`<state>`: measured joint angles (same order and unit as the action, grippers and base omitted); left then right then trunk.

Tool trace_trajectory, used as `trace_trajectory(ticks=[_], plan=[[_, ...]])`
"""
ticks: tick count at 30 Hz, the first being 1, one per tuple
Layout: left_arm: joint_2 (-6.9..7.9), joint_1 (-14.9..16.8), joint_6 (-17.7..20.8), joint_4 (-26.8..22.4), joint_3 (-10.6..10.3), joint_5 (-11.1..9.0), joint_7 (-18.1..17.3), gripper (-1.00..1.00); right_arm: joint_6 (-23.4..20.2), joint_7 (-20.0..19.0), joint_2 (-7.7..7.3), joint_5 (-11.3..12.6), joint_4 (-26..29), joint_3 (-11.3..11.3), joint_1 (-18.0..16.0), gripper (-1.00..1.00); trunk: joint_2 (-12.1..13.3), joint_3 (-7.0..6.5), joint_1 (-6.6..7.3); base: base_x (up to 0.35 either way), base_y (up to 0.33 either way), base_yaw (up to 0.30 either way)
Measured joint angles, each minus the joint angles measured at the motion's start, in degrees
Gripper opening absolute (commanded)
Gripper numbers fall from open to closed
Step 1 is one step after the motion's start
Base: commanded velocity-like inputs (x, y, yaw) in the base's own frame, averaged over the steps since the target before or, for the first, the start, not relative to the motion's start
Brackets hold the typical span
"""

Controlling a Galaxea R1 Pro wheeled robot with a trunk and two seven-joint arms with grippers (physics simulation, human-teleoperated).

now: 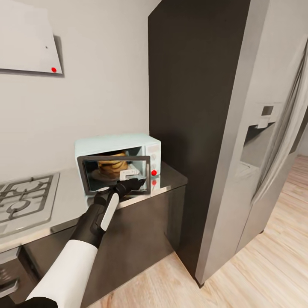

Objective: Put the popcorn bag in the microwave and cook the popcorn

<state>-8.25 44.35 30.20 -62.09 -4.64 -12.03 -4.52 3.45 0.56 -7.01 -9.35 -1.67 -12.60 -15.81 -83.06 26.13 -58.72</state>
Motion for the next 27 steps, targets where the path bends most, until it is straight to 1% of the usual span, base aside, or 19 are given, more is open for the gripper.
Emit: trace_trajectory(ticks=[27], plan=[[0.0, 0.0, 0.0, -0.4, 0.0, 0.1, 0.0, 1.0, 0.0, 0.0, 0.0, 0.0, 0.0, 0.0, 0.0, 1.0, 0.0, 0.0, 0.0, 0.151, 0.0, 0.0]])
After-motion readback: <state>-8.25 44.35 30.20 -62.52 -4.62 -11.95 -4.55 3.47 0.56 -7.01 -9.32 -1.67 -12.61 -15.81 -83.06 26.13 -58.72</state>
